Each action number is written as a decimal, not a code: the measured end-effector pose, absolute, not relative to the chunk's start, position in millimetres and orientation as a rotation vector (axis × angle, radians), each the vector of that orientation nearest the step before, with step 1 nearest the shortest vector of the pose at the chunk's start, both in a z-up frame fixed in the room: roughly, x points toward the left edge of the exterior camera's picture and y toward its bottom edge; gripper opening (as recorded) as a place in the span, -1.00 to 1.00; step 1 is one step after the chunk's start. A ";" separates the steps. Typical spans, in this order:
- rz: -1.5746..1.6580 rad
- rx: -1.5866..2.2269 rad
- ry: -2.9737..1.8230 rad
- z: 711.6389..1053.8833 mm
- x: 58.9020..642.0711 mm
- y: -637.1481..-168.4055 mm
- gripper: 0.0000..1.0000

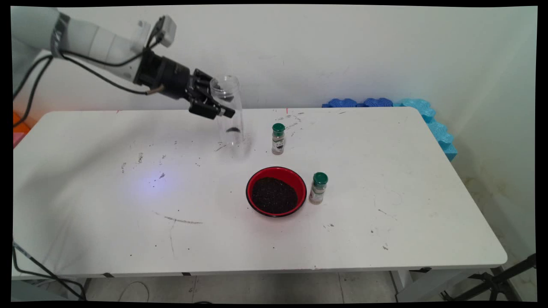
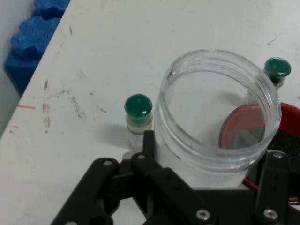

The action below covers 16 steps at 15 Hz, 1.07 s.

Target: Place the picked object on the table

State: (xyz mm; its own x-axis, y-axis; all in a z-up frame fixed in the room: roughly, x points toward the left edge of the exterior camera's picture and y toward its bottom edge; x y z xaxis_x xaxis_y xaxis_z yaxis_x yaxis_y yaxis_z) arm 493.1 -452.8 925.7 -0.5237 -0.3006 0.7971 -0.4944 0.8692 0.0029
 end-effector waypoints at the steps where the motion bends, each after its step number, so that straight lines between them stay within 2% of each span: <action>1: 0.275 0.582 -2.158 916.6 492.6 -453.6 -1.00; 9: 0.243 0.626 -2.149 858.7 483.5 -461.2 -1.00; 16: 0.230 0.646 -2.138 830.6 476.7 -466.6 -1.00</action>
State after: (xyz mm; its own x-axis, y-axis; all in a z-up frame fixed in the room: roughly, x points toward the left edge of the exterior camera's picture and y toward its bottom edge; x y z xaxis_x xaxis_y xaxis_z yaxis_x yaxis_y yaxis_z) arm 476.7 -466.6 830.6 -0.4897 -0.3648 0.7919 -0.5251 0.8485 0.0662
